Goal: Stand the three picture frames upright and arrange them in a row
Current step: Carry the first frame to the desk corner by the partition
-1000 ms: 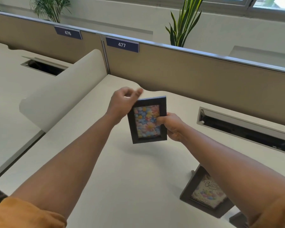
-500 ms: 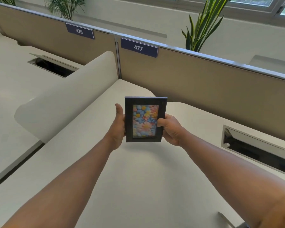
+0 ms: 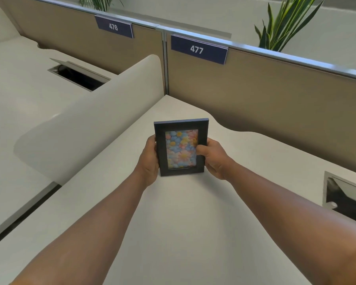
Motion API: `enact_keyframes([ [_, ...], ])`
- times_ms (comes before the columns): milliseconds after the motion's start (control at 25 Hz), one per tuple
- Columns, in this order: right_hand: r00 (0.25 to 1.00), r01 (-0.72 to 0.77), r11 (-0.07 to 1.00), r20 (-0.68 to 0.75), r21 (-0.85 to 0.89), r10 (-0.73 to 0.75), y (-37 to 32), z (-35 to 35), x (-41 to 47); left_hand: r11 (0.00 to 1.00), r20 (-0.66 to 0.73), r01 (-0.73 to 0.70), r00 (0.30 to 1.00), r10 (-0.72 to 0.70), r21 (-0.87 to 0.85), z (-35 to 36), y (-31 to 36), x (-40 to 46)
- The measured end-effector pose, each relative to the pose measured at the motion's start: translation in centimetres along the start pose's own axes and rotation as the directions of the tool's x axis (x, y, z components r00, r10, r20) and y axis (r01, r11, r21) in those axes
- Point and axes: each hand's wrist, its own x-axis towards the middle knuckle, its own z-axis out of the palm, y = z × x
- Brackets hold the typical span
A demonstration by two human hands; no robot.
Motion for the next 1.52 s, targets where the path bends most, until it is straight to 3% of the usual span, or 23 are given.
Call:
enact_keyframes([
  [680,1.0,-0.002,1.0,0.026,0.007,0.002,0.5,1.5,1.8,1.0,-0.018,-0.004,1.0,0.003,-0.031,-1.0,-0.1,1.6],
  [1520,0.999,-0.015,0.999,-0.05,-0.035,0.014,0.3,0.5,1.6,1.0,-0.014,0.023,1.0,-0.023,0.004,0.1,-0.6,1.9],
])
